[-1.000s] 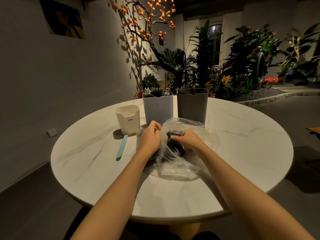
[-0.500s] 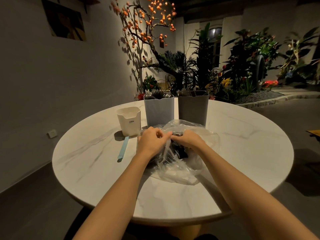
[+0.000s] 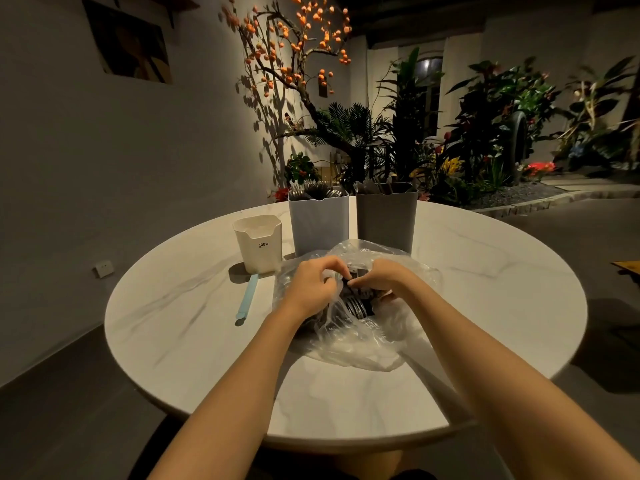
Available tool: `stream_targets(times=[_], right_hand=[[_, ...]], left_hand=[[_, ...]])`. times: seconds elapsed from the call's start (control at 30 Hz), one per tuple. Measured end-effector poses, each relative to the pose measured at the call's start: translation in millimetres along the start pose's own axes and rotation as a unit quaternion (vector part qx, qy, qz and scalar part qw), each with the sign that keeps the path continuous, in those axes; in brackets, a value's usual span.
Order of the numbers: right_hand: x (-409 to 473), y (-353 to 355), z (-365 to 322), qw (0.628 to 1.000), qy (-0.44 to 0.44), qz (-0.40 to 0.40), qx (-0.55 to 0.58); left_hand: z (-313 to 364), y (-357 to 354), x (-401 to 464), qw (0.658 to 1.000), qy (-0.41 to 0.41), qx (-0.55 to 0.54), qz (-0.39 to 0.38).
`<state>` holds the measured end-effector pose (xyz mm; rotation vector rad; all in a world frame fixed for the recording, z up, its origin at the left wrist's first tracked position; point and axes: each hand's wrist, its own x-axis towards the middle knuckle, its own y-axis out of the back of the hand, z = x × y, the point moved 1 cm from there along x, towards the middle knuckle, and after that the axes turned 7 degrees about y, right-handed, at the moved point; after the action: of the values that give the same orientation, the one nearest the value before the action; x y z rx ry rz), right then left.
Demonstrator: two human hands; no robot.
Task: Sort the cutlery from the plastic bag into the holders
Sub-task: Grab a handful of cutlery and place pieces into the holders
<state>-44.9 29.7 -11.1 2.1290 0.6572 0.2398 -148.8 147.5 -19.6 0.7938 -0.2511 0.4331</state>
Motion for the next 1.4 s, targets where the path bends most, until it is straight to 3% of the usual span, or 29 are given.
stream_targets(times=[0.13,0.43,0.6,0.9,1.03,1.2,1.4], right_hand=[[7.8,-6.0,0.2,0.997,-0.009,0.018,-0.069],[1.1,2.2,-0.2,0.998,-0.022,-0.02,-0.053],[0.4,8.2,-6.5,0.997,-0.035,-0.062,0.025],[4.6,13.9,3.2,0.976,-0.078,-0.065,0.192],[0.8,14.9,1.3,0.979,-0.05,-0.088,0.176],[-2.7,15.9,3.0,0.994,-0.012,-0.097,0.04],[-11.5,22.2,9.6,0.996,0.002,-0.081,0.03]], left_hand=[[-6.7,-2.9,2.3,0.999,0.028,0.014,-0.011],[-9.0,-5.9,3.2,0.998,0.037,0.05,0.005],[-11.5,-8.2,5.1,0.998,0.015,0.05,-0.019],[-8.7,-9.5,4.8,0.995,-0.002,0.096,-0.019],[-8.8,-11.3,5.3,0.992,-0.012,0.128,-0.015],[-4.6,-12.8,3.2,0.984,-0.011,0.178,-0.001],[-1.5,-14.0,2.8,0.972,-0.002,0.235,-0.001]])
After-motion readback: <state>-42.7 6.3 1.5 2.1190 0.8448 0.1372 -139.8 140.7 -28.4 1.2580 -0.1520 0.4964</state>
